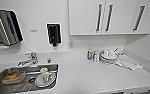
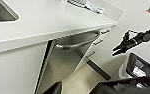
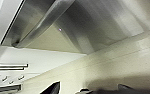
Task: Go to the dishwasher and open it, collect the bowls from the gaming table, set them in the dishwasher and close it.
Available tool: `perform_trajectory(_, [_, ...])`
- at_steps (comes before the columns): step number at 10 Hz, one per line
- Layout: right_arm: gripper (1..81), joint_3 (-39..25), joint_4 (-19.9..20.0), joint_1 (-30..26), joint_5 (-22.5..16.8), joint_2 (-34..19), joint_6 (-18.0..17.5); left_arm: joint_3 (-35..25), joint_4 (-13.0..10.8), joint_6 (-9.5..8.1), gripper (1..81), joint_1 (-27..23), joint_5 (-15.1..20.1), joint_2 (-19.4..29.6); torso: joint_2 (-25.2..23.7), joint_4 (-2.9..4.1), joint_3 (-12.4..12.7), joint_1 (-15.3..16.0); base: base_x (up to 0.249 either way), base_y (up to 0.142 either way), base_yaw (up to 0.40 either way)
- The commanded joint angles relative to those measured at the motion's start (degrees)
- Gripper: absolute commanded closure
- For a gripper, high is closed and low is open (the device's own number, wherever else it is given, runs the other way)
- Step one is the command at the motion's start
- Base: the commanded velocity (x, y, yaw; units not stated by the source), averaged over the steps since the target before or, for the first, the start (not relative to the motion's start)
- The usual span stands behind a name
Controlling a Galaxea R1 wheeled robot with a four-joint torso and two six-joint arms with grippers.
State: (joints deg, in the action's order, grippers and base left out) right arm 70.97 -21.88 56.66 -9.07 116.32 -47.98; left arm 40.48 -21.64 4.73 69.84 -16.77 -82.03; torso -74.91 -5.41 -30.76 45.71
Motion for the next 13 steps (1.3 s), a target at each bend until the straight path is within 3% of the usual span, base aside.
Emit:
perform_trajectory(1, [1.0, -2.78, 0.88, -10.02, -4.98, -1.6, -7.81, -1.9, -1.56, 0.63, 1.0, -3.43, -0.28, 2.92, 0.0, 0.0, 0.0, 0.0, 0.0, 0.0, 0.0])
perform_trajectory(4, [1.0, -3.04, 0.61, -14.5, -9.91, -0.19, -13.79, -1.81, -3.67, 0.63, 1.0, -3.43, -0.19, 2.56, 0.0, 0.0, -0.02, 0.0, 0.0, 0.0, 0.0])
perform_trajectory(7, [1.0, -2.26, 0.61, -19.25, -15.36, 2.18, -18.8, -1.72, -3.41, 0.46, 1.0, -3.43, -0.28, 2.13, 0.02, 0.0, -0.04, 0.0, 0.0, 0.0, 0.0])
perform_trajectory(9, [1.0, 0.11, 0.79, -21.8, -16.06, 4.38, -23.81, -1.64, -3.41, 0.46, 1.0, -3.43, -0.28, 2.21, 0.02, 0.0, -0.04, 0.02, 0.0, 0.0, 0.0])
perform_trajectory(11, [1.0, 2.83, 0.44, -23.56, -20.89, 8.41, -28.91, -1.64, -3.41, 0.46, 1.0, -3.35, -0.28, 2.21, 0.02, 0.0, -0.06, 0.02, 0.0, 0.0, 0.0])
perform_trajectory(13, [1.0, 5.21, 0.44, -24.35, -22.4, 11.76, -30.68, -1.64, -3.41, 0.54, 1.0, -3.43, -0.28, 2.13, 0.02, 0.0, -0.06, 0.05, 0.0, 0.0, 0.0])
